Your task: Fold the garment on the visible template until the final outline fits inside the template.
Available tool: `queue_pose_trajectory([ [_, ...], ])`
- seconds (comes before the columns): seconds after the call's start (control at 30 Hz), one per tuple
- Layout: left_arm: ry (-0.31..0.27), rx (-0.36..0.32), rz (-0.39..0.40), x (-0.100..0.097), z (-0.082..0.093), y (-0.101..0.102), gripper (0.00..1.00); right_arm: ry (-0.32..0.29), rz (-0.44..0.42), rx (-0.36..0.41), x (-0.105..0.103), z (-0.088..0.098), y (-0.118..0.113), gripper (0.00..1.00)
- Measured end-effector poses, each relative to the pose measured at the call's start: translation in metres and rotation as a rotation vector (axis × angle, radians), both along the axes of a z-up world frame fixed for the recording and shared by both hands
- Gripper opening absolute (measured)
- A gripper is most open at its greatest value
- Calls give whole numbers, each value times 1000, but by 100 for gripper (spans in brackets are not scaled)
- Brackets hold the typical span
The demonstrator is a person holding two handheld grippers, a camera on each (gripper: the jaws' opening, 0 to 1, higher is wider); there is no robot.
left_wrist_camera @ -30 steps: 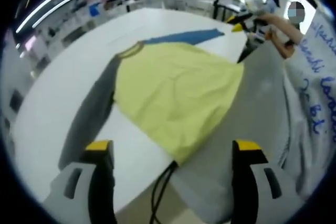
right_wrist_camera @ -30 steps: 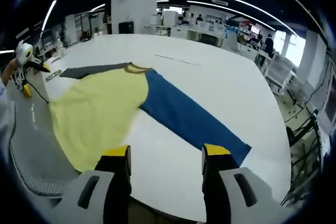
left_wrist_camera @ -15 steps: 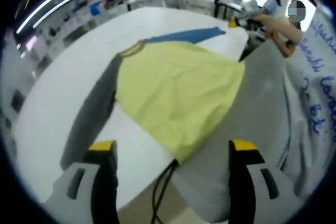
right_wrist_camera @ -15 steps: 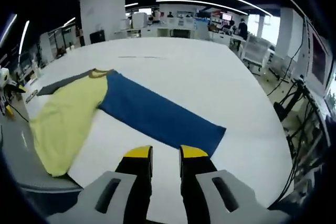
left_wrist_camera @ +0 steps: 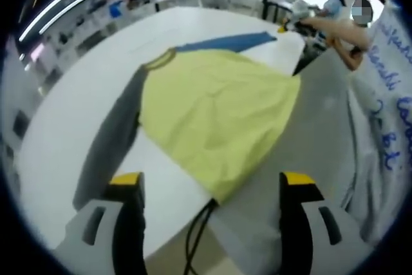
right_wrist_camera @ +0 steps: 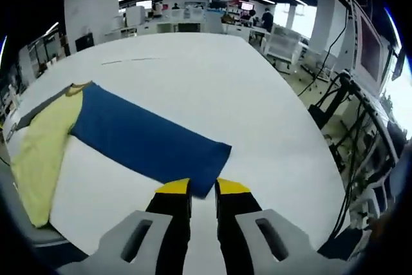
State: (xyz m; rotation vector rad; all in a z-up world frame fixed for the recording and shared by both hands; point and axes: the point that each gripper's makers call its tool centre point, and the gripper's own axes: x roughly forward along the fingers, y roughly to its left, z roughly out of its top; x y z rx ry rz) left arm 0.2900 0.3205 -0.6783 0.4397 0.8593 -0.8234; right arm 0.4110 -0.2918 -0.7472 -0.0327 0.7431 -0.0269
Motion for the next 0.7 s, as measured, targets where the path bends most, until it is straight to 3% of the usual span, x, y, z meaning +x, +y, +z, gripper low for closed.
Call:
queue_pose_trajectory([
  [0.17, 8, -2, 3, -2, 0, 0, 81, 33, -42, 30, 9, -13, -3, 20],
  [0.23, 12, 2, 8, -3, 0, 2, 81, 39, -87, 23, 15, -19, -12, 17],
  [0.4, 11, 1, 29, -4, 1, 5, 81, 74, -83, 12, 19, -30, -14, 17],
  [0.7, 30, 14, 54, -11, -2, 8, 79, 84, -100, 34, 20, -37, -19, 18],
])
